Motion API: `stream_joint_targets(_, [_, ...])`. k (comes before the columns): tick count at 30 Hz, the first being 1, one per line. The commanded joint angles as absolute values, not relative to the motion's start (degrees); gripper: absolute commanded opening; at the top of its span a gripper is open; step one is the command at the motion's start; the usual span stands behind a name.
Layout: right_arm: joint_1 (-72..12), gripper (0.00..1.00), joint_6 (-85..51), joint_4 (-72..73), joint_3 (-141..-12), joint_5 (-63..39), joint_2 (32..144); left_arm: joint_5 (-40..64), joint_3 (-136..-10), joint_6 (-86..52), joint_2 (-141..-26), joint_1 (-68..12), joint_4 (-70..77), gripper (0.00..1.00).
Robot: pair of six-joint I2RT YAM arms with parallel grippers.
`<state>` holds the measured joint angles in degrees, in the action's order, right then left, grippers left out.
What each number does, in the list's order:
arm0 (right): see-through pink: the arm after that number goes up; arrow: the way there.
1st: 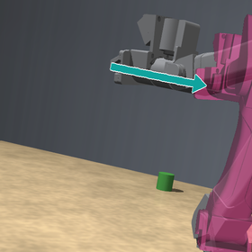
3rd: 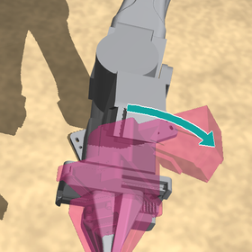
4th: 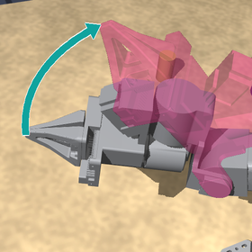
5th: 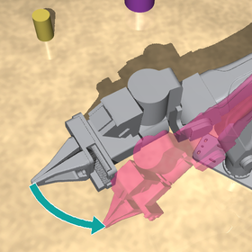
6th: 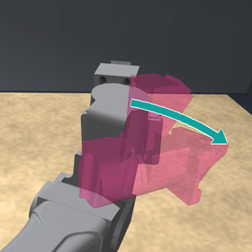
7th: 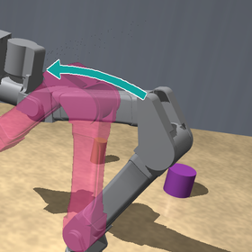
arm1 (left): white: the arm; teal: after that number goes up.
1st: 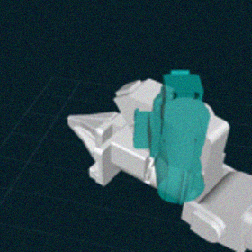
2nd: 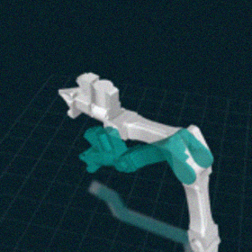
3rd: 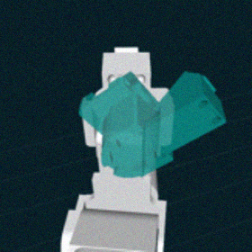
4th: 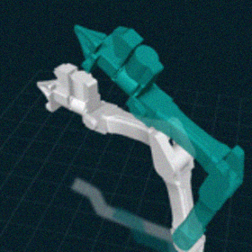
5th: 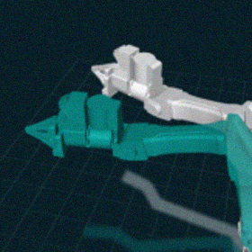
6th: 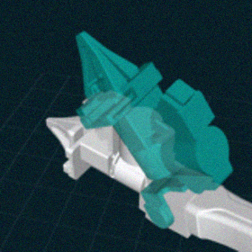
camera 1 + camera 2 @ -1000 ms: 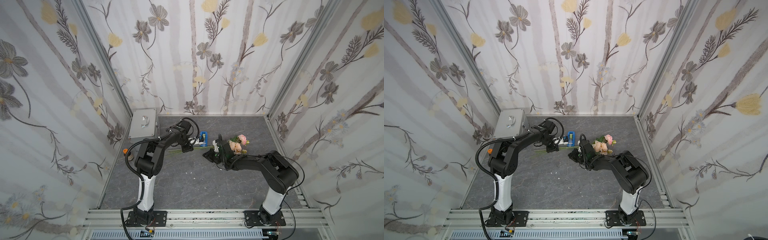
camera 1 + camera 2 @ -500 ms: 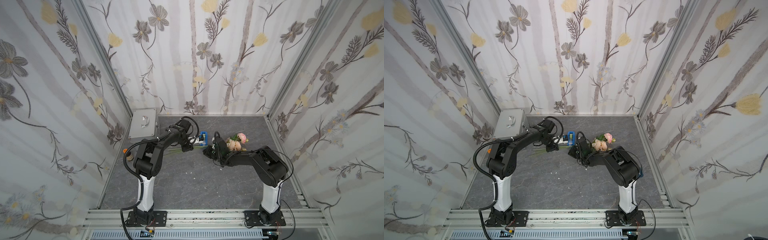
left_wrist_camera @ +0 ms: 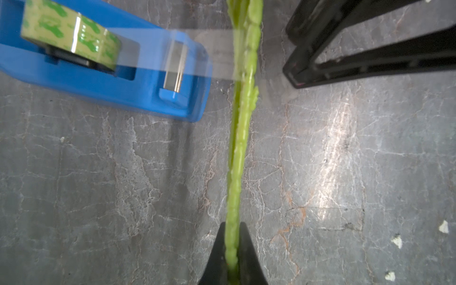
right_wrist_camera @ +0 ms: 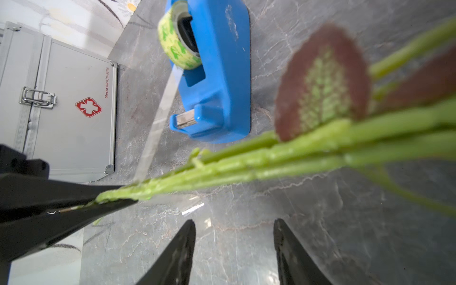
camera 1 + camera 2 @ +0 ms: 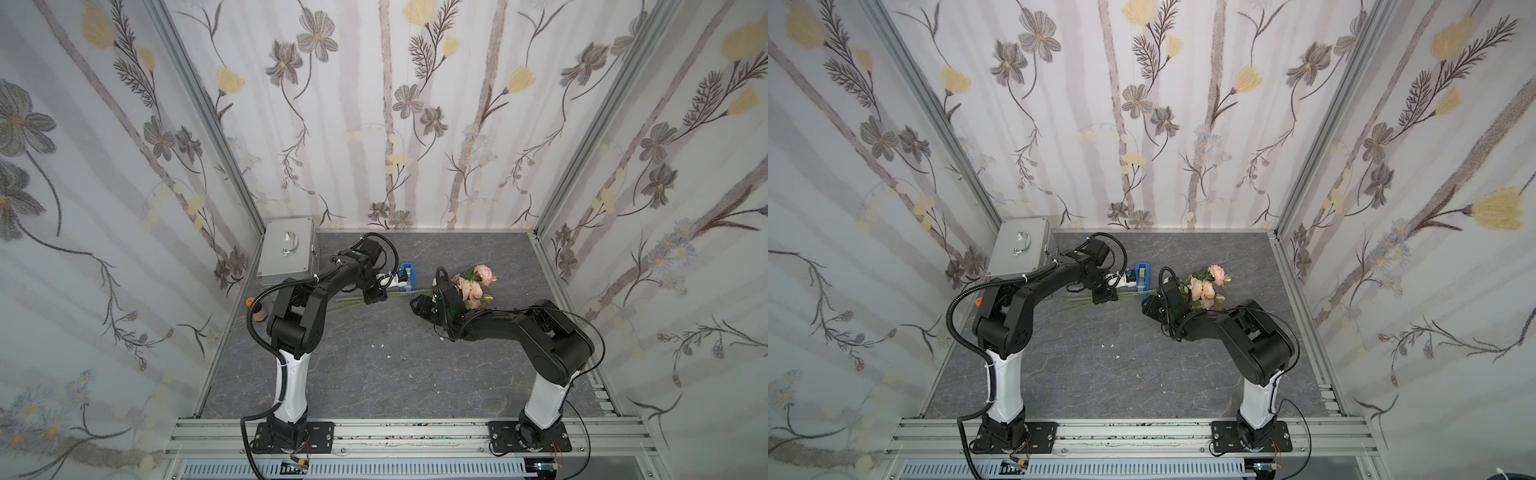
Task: Wrap bouquets with tape
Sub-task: Stick the tape to the bouquet, then wrap the tape around the bouquet.
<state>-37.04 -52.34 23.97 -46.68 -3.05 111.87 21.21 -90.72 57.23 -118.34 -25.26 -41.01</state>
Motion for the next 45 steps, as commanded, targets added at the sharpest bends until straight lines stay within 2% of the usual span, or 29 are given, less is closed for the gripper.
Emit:
stream_joint_targets(1, [-37.7, 0.54, -46.2, 24.9, -45.3, -1.3, 108.0, 22.7, -90.7, 59.2, -118.7, -25.3, -42.9, 0.0])
stream_joint_targets(6, [-38.2, 0.56, -34.3, 22.4, -44.5, -0.3, 101.9, 22.2, -90.9, 59.6, -119.0, -25.3, -43.1, 0.0])
stream_joint_targets(13, [-38.5, 0.5, -20.4, 21.1, -45.2, 5.3, 98.8, 22.2, -90.9, 59.7, -118.8, -25.3, -43.1, 0.0])
stream_joint_targets(17, [-38.5, 0.52, -10.0, 34.9, -38.5, 6.4, 95.4, 22.3, -90.9, 59.7, -118.8, -25.3, -43.2, 0.0])
stream_joint_targets(20, [-39.1, 0.54, 7.1, 48.7, -31.2, -2.1, 93.0, 22.0, -90.9, 59.7, -118.9, -25.3, -43.1, 0.0])
stream_joint_targets(22, [-39.6, 0.56, 16.1, 56.8, -28.0, -0.3, 92.4, 22.0, -91.0, 59.7, -118.9, -25.3, -43.3, 0.0])
stream_joint_targets(26, [-39.5, 0.62, 34.5, 61.4, -27.8, 1.9, 95.4, 21.7, -91.1, 59.9, -118.9, -25.3, -43.5, 0.0])
stream_joint_targets(29, [-38.0, 0.66, 39.8, 66.9, -28.8, 0.8, 100.3, 21.8, -91.3, 60.0, -118.9, -25.3, -43.8, 0.0])
stream_joint_targets(30, [-37.6, 0.7, 40.1, 67.0, -29.9, 0.7, 101.5, 21.9, -91.3, 60.0, -118.8, -25.3, -43.9, 0.0])
stream_joint_targets(31, [-38.8, 0.72, 41.8, 59.0, -33.0, 2.2, 101.6, 21.8, -91.2, 60.0, -118.8, -25.3, -44.1, 0.0])
stream_joint_targets(33, [-39.7, 0.69, 44.4, 38.5, -41.6, -3.2, 100.0, 21.7, -90.8, 60.5, -118.5, -25.3, -44.4, 0.0])
stream_joint_targets(35, [-39.4, 0.67, 45.6, 38.3, -43.9, -3.3, 100.7, 21.5, -90.7, 60.7, -118.5, -25.3, -44.2, 0.0])
stream_joint_targets(38, [-39.1, 0.64, 54.4, 41.5, -39.6, -3.1, 100.6, 22.0, -91.0, 60.5, -118.7, -25.2, -44.3, 0.0])
stream_joint_targets(42, [-35.4, 0.61, 56.4, 37.3, -39.4, -10.1, 99.8, 22.4, -91.2, 60.0, -118.8, -25.2, -44.2, 0.0])
stream_joint_targets(44, [-33.7, 0.62, 55.6, 36.4, -39.3, -13.4, 99.2, 22.3, -91.0, 60.2, -118.7, -25.2, -44.2, 0.0])
stream_joint_targets(45, [-33.2, 0.66, 55.6, 36.7, -39.1, -14.0, 99.2, 22.1, -91.0, 60.2, -118.7, -25.3, -44.2, 0.0])
